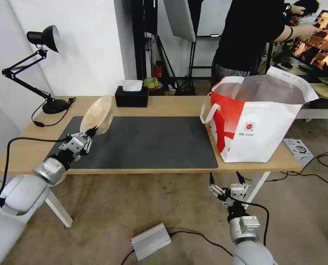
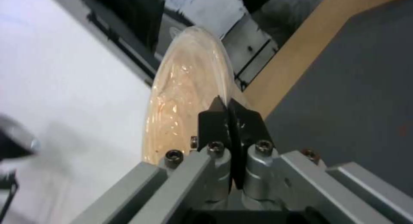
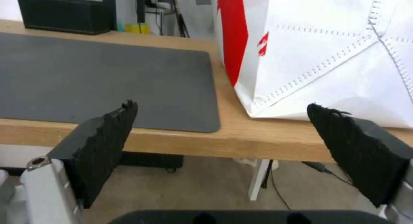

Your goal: Pick up the trash from the table and place it into the takeout bag.

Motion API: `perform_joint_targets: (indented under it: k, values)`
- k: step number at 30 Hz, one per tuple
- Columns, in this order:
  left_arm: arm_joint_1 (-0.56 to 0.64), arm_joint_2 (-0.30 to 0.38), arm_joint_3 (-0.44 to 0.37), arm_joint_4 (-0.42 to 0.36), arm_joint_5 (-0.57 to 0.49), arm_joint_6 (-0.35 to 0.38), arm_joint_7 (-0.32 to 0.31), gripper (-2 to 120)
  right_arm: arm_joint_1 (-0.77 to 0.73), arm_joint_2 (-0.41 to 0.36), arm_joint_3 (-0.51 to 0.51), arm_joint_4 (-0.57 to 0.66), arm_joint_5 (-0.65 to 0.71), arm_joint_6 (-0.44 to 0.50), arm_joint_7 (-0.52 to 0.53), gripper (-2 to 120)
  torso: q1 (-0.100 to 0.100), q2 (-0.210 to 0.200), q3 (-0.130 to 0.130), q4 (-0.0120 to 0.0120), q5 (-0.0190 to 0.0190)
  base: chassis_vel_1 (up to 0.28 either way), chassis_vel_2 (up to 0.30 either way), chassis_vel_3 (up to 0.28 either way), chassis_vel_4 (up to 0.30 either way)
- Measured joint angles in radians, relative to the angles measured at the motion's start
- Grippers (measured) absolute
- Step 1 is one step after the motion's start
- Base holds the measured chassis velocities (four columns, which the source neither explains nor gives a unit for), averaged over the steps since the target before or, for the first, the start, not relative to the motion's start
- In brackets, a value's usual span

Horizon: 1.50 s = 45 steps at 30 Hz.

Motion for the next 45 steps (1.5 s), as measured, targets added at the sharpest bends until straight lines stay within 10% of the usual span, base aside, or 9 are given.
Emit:
perform_joint_targets:
  k: [14, 45]
  values:
    - [-0.471, 0.059, 0.378, 0.105, -0.024, -0.002, 0.010, 0, -0.010, 0.012, 0.003, -0.001, -0.012, 0.000, 0.000, 100, 0.000, 0.000, 0.000, -0.0001, 0.0002, 0.000, 0.000, 0.000, 0.000]
    - [-0.988, -0.197, 0.826, 0.346, 0.003, -0.006, 0.023, 0, -0.015, 0.034, 0.015, -0.022, -0.018, -0.002, 0.000, 100, 0.000, 0.000, 0.000, -0.0003, 0.0003, 0.000, 0.000, 0.000, 0.000]
